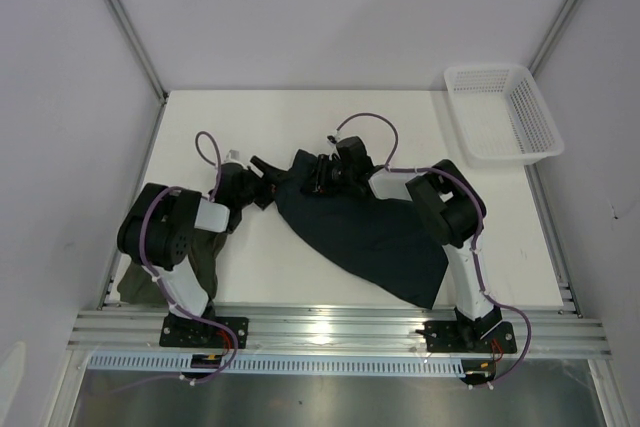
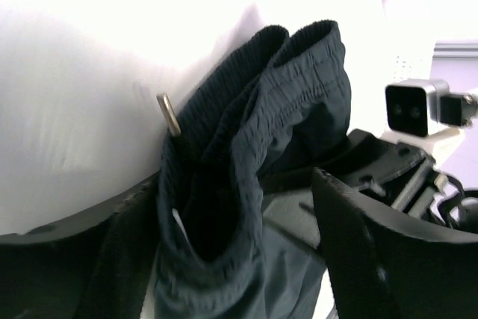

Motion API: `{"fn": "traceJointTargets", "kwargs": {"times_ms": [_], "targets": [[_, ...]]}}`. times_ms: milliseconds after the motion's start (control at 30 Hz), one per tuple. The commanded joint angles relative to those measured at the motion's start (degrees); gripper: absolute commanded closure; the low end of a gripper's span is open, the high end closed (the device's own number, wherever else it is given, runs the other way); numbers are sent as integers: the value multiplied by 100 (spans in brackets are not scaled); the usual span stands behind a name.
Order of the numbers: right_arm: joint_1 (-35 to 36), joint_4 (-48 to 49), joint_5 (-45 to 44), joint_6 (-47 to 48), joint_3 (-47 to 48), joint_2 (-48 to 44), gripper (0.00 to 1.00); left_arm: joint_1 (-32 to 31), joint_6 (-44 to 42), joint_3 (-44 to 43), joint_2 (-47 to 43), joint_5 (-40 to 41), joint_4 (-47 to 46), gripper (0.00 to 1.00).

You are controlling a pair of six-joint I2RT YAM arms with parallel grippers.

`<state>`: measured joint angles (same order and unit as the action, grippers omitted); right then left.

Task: Fold and stack the shorts
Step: Fold the shorts

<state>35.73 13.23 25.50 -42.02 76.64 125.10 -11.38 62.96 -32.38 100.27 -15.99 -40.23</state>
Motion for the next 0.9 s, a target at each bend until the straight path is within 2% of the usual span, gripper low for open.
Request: {"fn": "traceJointTargets", "kwargs": {"times_ms": [0, 67, 100, 167, 267, 300, 333, 367, 400, 467, 500, 667, 867], "targets": [[84, 65, 131, -34, 26, 111, 67, -154, -222, -364, 300, 342, 373, 23], [84, 57, 131, -34, 26, 85, 67, -207, -231, -470, 318, 438, 419, 28], [84, 48, 131, -34, 44, 76, 67, -224, -231, -471, 318, 473, 437, 37], [84, 30, 166, -34, 70, 41, 67, -242, -240, -453, 300, 509, 411, 45], [75, -22, 184, -8, 96, -46, 67, -251, -284, -401, 256, 518, 279, 66], [66, -57, 184, 1, 79, -108, 67, -251, -328, -392, 239, 509, 235, 69], [23, -49, 158, -8, 44, -187, 67, -260, -363, -383, 230, 492, 113, 72], [-13, -58, 140, 9, -8, -292, 66, -260, -415, -366, 213, 413, -1, 83], [-39, -136, 105, 44, -96, -554, 66, -260, -486, -305, 204, 369, -124, 89], [-144, -286, 61, 202, -158, -836, 65, -269, -530, -260, 169, 307, -301, 97], [-171, -495, 43, 264, -193, -1090, 63, -269, -582, -225, 142, 272, -354, 100], [-346, -980, -106, 581, -193, -1471, 61, -277, -723, -111, -51, 263, -433, 100], [-786, -761, 306, 423, -97, -989, 72, -374, -1040, 12, -490, 491, -196, 100]]}}
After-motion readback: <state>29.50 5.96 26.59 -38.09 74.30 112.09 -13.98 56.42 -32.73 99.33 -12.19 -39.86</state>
